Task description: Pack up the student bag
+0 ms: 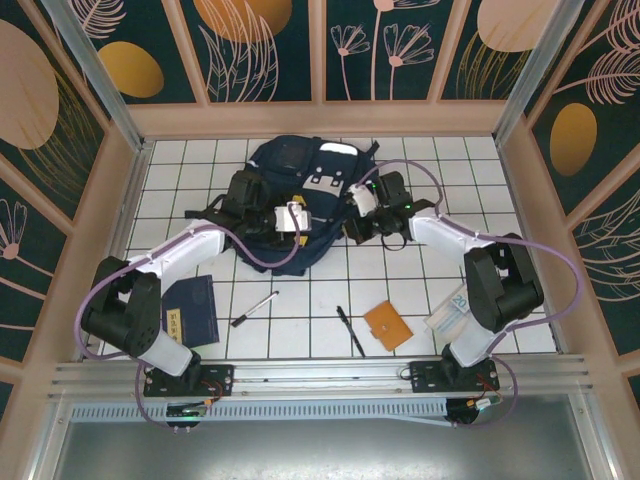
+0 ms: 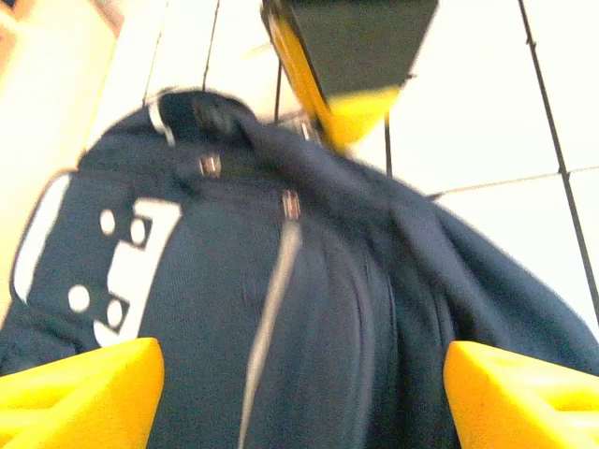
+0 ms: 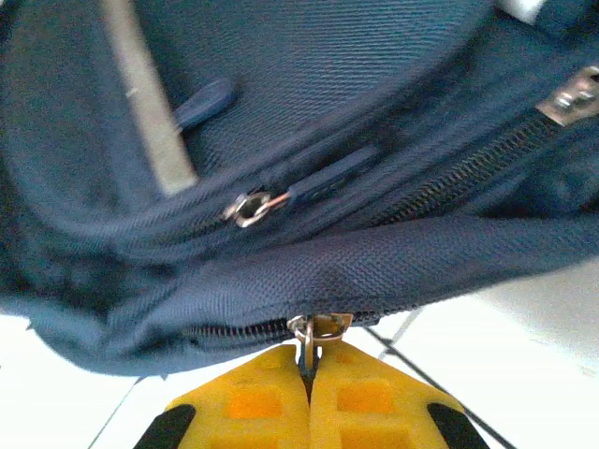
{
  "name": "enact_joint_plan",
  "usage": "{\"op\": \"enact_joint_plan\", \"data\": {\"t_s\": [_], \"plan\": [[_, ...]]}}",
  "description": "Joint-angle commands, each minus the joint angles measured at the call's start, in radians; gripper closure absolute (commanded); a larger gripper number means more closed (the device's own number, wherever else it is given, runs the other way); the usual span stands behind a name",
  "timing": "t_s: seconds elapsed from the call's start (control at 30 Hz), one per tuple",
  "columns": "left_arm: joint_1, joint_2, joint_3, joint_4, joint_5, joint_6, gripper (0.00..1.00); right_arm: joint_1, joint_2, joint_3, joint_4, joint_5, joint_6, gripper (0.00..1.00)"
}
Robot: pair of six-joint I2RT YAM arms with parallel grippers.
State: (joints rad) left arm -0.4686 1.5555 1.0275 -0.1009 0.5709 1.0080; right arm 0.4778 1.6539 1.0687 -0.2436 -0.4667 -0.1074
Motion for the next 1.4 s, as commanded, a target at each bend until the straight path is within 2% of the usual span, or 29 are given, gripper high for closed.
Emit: {"op": "enact_joint_plan", "data": {"t_s": [0.0, 0.23, 0.3, 0.37, 0.43, 0.5, 0.57, 0.73, 0.83, 0.9, 1.0, 1.17, 1.3, 1.37], "plan": [[-0.041, 0.039, 0.01, -0.043, 0.068, -0.05, 0.22, 0.023, -0.049, 0.041, 0.017, -0.106, -0.042, 1.0], [-0.054, 0.081, 0.012, -0.061, -0.016, -0.107, 0.22, 0.039, -0.044, 0.051, -0.005, -0.118, -0.063, 1.0], [-0.054, 0.084, 0.007, -0.051, -0.09, -0.125, 0.25, 0.044, -0.045, 0.051, -0.009, -0.127, -0.067, 1.0], [-0.054, 0.094, 0.003, -0.026, -0.206, -0.158, 0.4, 0.053, -0.051, 0.05, -0.011, -0.127, -0.07, 1.0], [-0.054, 0.105, 0.011, -0.022, -0.319, -0.178, 0.61, 0.056, -0.06, 0.044, -0.012, -0.122, -0.075, 1.0], [-0.054, 0.112, 0.034, -0.054, -0.361, -0.163, 0.81, 0.055, -0.065, 0.037, -0.018, -0.094, -0.087, 1.0], [-0.054, 0.101, 0.055, -0.088, -0.352, -0.141, 1.0, 0.049, -0.057, 0.032, -0.028, -0.021, -0.096, 1.0], [-0.053, -0.008, 0.01, -0.076, -0.212, -0.05, 1.0, 0.012, 0.034, 0.051, -0.038, 0.281, -0.038, 1.0], [-0.054, -0.039, -0.003, -0.075, -0.192, -0.028, 1.0, -0.046, 0.108, 0.079, -0.018, 0.398, 0.05, 1.0], [-0.054, -0.03, 0.004, -0.107, -0.197, -0.007, 1.0, -0.09, 0.152, 0.107, -0.013, 0.43, 0.107, 0.99], [-0.054, -0.02, 0.004, -0.134, -0.186, 0.01, 1.0, -0.153, 0.197, 0.144, -0.013, 0.445, 0.187, 0.97], [-0.054, -0.026, -0.015, -0.079, -0.136, -0.031, 1.0, -0.182, 0.176, 0.135, 0.007, 0.376, 0.223, 0.84], [-0.055, -0.023, -0.012, 0.007, -0.116, -0.128, 1.0, -0.182, 0.087, 0.068, 0.025, 0.292, 0.209, 0.64], [-0.057, -0.006, 0.019, 0.032, -0.108, -0.193, 1.0, -0.183, 0.028, 0.028, 0.021, 0.27, 0.211, 0.6]]}}
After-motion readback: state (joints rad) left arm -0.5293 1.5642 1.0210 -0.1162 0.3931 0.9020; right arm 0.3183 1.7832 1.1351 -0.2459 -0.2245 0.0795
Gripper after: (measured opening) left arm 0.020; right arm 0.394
